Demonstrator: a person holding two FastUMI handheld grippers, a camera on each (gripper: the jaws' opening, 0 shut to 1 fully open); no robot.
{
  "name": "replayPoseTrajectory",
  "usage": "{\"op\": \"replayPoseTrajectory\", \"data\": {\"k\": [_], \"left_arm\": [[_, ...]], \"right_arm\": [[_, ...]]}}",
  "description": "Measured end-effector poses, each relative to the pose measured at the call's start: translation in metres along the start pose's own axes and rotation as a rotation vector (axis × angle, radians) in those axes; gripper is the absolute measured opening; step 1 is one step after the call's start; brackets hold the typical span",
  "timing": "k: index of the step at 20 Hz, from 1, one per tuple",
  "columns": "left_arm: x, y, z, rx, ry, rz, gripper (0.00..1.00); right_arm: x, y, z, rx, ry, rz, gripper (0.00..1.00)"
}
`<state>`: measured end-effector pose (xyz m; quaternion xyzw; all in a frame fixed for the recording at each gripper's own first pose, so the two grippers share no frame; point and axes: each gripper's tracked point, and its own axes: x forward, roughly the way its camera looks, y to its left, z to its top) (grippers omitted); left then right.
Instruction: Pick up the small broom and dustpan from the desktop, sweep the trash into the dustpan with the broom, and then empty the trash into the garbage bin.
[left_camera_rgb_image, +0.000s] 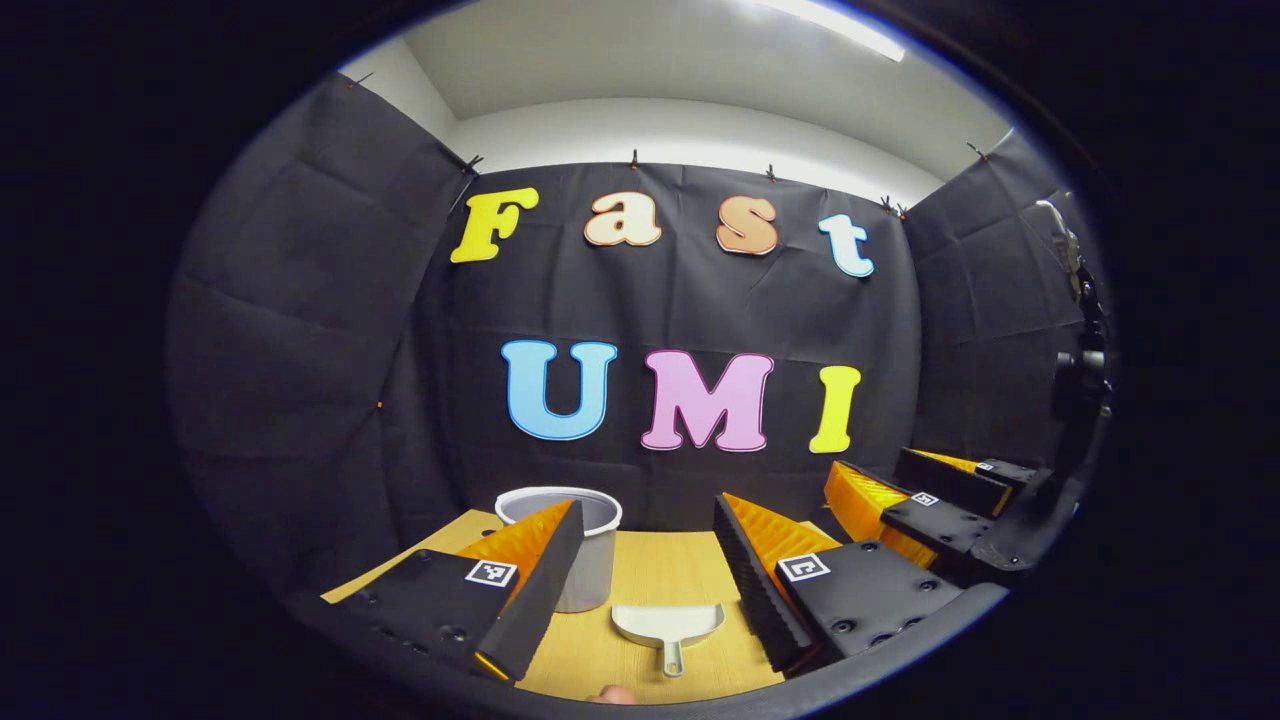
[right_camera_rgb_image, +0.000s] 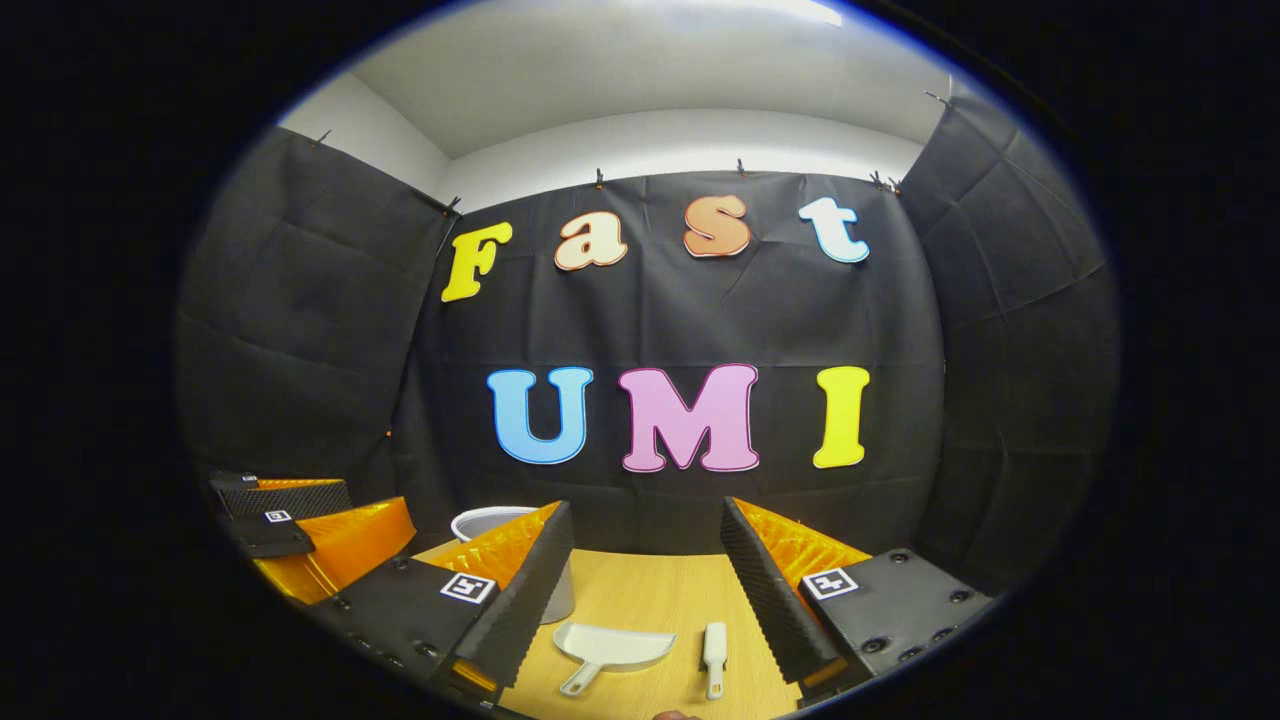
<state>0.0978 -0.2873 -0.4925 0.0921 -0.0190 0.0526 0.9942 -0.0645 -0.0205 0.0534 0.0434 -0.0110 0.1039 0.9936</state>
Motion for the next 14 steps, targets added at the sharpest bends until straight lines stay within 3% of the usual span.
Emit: {"op": "replayPoseTrajectory", "data": {"k": [2, 3, 4, 6, 8, 9, 13, 14], "left_arm": [[-0.001, 0.0, -0.002, -0.007, 0.008, 0.0, 0.82], [-0.001, 0.0, -0.002, -0.013, 0.011, -0.002, 0.77], [0.0, 0.0, -0.004, -0.018, 0.016, -0.001, 0.82], [0.0, 0.001, -0.004, -0.02, 0.019, 0.002, 0.77], [0.0, 0.002, -0.004, -0.022, 0.018, 0.004, 0.77], [0.001, 0.002, -0.005, -0.023, 0.02, 0.004, 0.82], [-0.001, 0.001, -0.007, -0.033, 0.028, -0.002, 0.82], [0.0, 0.001, -0.008, -0.037, 0.029, -0.002, 0.77]], "right_arm": [[0.001, 0.002, -0.004, -0.005, 0.007, -0.001, 0.95], [0.002, 0.004, -0.006, -0.009, 0.009, -0.001, 0.95], [0.003, 0.005, -0.006, -0.013, 0.011, -0.002, 0.95], [0.004, 0.007, -0.007, -0.011, 0.007, -0.004, 0.95], [0.004, 0.011, -0.008, -0.015, 0.006, -0.006, 0.95], [0.005, 0.013, -0.01, -0.017, 0.008, -0.004, 0.89], [0.016, 0.02, -0.02, -0.028, 0.008, -0.008, 0.89], [0.016, 0.02, -0.02, -0.029, 0.008, -0.009, 0.89]]}}
